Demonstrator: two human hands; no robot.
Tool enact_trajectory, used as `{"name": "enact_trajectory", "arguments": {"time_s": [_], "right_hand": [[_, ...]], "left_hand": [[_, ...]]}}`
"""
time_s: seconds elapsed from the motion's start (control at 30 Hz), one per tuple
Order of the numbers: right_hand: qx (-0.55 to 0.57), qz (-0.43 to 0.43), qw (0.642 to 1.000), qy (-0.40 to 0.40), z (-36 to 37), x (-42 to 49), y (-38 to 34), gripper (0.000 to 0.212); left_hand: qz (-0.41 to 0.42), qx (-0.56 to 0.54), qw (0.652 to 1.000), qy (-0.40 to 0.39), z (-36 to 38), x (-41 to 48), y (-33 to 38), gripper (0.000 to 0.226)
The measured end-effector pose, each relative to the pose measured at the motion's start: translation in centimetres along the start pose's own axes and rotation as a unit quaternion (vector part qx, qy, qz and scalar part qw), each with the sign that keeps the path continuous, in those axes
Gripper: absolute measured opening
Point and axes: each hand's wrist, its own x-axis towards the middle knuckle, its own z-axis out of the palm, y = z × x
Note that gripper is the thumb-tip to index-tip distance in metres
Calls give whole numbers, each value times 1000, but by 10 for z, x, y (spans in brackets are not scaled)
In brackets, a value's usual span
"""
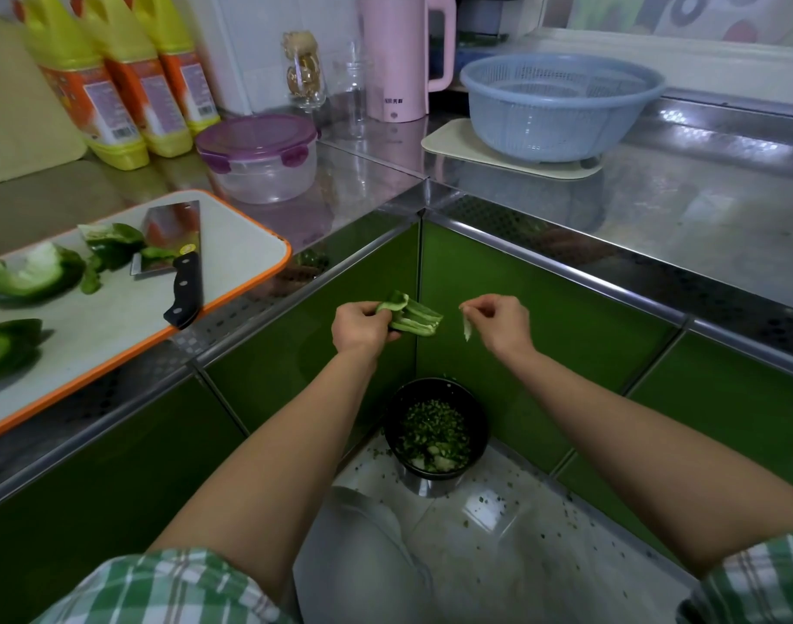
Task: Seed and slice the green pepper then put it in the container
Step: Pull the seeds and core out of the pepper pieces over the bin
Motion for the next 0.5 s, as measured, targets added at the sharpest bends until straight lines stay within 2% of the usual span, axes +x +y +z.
{"name": "enact_trajectory", "arguments": {"time_s": [0.1, 0.23, 0.33, 0.43, 0.5], "right_hand": [[-17, -17, 998, -58, 5, -2, -4, 20], [-28, -99, 993, -63, 9, -6, -16, 12], [-84, -108, 981, -138, 14, -7, -20, 12], [-108, -117, 980, -118, 18, -7, -24, 4], [-119, -113, 981, -107, 17, -6, -27, 9]], "left_hand": [[0, 3, 1000, -8, 1, -2, 1, 24], [14, 20, 1000, -12, 6, -4, 2, 23], [26, 40, 999, -24, 9, -6, 3, 22], [41, 61, 997, -38, 14, -10, 4, 20], [51, 72, 995, -39, 17, -12, 5, 18]]}}
